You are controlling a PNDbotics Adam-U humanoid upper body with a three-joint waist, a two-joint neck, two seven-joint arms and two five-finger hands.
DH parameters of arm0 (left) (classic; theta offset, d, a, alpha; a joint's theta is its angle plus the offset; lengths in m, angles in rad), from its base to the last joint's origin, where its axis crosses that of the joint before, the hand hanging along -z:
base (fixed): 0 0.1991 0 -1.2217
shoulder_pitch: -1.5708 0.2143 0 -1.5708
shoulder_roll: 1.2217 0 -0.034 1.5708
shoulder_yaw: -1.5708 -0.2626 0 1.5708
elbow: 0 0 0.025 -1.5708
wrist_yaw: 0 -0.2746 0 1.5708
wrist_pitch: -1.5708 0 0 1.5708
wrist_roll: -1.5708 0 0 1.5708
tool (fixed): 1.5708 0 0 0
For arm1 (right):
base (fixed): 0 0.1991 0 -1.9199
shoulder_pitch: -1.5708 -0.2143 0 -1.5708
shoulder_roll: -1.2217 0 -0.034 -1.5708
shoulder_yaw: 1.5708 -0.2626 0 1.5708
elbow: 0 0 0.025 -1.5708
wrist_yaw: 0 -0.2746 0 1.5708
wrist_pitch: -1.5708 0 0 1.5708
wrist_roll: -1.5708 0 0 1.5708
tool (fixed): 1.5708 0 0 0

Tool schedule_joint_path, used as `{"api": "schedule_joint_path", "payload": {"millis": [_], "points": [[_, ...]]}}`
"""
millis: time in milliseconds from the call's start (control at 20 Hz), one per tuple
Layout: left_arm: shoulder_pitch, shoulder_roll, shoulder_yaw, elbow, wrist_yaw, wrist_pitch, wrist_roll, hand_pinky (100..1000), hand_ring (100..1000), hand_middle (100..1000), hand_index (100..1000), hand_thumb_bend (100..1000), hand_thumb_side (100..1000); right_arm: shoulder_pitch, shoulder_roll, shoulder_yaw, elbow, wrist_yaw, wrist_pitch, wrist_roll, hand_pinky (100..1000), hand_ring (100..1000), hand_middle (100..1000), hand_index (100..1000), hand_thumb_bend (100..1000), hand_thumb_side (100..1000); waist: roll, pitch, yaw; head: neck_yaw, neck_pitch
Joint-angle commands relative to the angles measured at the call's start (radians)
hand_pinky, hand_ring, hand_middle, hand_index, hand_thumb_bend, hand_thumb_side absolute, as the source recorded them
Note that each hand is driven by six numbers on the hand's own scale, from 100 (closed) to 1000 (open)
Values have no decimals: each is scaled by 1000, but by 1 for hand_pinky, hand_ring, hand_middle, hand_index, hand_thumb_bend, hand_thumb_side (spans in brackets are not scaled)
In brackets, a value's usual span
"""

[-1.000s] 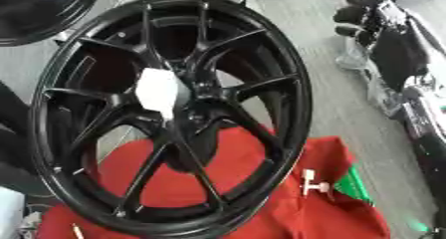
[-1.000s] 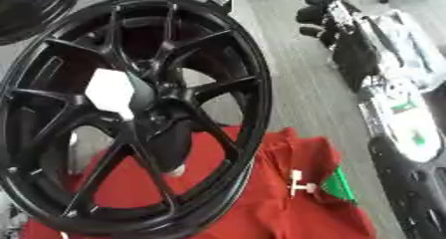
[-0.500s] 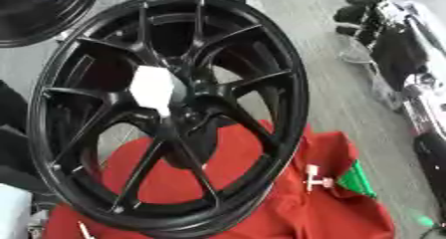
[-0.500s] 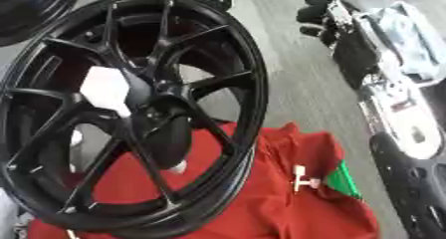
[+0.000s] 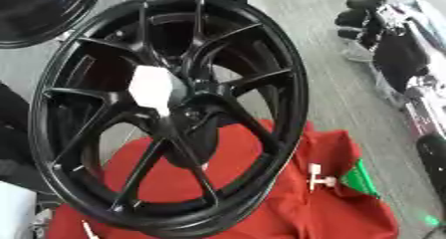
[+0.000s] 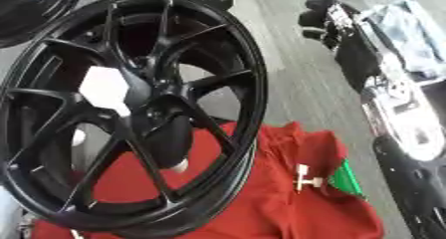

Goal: Pull the pin out of the wheel hub.

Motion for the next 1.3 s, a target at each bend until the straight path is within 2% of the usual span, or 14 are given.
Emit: {"api": "schedule_joint_path", "payload": {"millis": [50,300,500,600,800,950,1050,1150,1200,1300], "points": [[-73,68,-70,-15,-7,37,-52,844,865,832,865,100,658,-8,-31,0,-13,9,-2,7,841,813,667,778,100,729,-2,-21,1,6,-2],[-155,44,-199,11,-79,116,-132,868,871,836,872,100,701,-3,-34,1,-11,15,-3,9,842,813,668,778,100,730,0,-24,5,9,1],[-196,5,-270,43,-148,185,-202,890,863,845,884,100,669,-1,-35,3,-9,17,-3,10,842,813,668,778,100,732,1,-26,6,8,4],[-210,-9,-278,44,-185,201,-239,897,867,845,891,100,618,1,-36,3,-8,19,-3,11,842,813,668,778,100,735,0,-26,8,9,6],[-229,-37,-261,63,-259,194,-313,893,863,836,891,100,512,4,-35,5,-6,24,-3,13,842,813,669,778,100,736,-2,-27,10,10,8],[-235,-58,-250,83,-304,179,-367,893,865,838,890,100,512,5,-35,6,-6,26,-4,14,842,813,669,779,100,738,-3,-27,11,12,8],[-235,-69,-253,99,-310,175,-404,897,868,842,891,100,466,4,-35,7,-6,26,-4,15,842,813,669,779,100,738,-3,-27,10,13,8],[-231,-74,-254,116,-311,173,-444,900,869,841,890,121,448,3,-35,8,-6,25,-3,16,842,813,669,779,100,738,-3,-27,9,14,8],[-228,-76,-253,123,-315,171,-464,906,873,836,884,209,404,2,-35,8,-6,25,-3,17,843,813,669,779,100,739,-3,-27,9,14,7],[-222,-79,-250,139,-333,163,-500,907,871,825,871,247,367,1,-35,9,-6,24,-3,18,843,813,669,779,100,740,-3,-26,8,13,6]]}}
